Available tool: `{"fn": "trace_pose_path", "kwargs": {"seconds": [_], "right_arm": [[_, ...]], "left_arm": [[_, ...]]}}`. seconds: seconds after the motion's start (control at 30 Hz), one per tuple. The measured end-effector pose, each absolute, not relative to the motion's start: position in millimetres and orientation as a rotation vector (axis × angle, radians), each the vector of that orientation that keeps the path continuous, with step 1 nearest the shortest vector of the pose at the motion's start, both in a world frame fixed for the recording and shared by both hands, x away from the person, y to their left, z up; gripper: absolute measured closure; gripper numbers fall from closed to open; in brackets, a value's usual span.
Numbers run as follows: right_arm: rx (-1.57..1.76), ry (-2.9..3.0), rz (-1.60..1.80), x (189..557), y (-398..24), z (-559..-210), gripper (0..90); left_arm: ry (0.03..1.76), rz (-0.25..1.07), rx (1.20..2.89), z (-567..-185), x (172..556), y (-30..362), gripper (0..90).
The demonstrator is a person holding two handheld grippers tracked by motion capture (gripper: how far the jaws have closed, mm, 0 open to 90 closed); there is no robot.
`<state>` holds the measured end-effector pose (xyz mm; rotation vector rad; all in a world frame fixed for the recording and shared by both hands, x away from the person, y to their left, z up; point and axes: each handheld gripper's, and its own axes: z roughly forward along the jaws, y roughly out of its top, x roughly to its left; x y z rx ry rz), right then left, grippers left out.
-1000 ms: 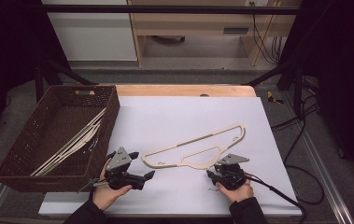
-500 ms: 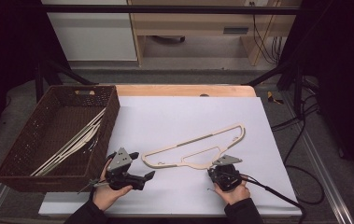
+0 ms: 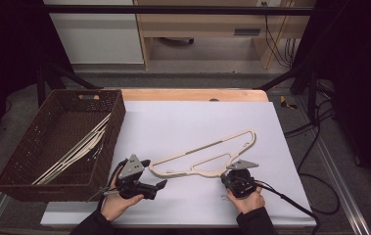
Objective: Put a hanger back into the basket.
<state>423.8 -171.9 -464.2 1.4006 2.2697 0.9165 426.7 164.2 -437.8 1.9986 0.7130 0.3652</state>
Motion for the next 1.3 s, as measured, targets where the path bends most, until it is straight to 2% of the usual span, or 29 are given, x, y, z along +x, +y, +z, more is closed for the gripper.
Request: {"fn": "trace_pose_path", "kwargs": {"seconds": [0.4,0.6,0.9,1.1,1.3], "right_arm": [[1.382,2.272,0.945,423,-179,-452,89.5],[1.367,2.274,0.946,422,-182,-447,89.5],[1.359,2.281,0.952,421,-183,-442,89.5],[1.366,2.276,0.956,421,-184,-440,89.5],[1.361,2.278,0.965,420,-185,-438,89.5]], "left_arm": [[0.592,0.325,2.093,-433,449,96,11.5],[0.512,0.316,2.2,-441,461,60,14.8],[0.426,0.304,2.293,-449,471,23,27.0],[0.352,0.351,2.367,-455,474,4,35.9],[0.329,0.367,2.392,-463,475,-11,52.2]]}}
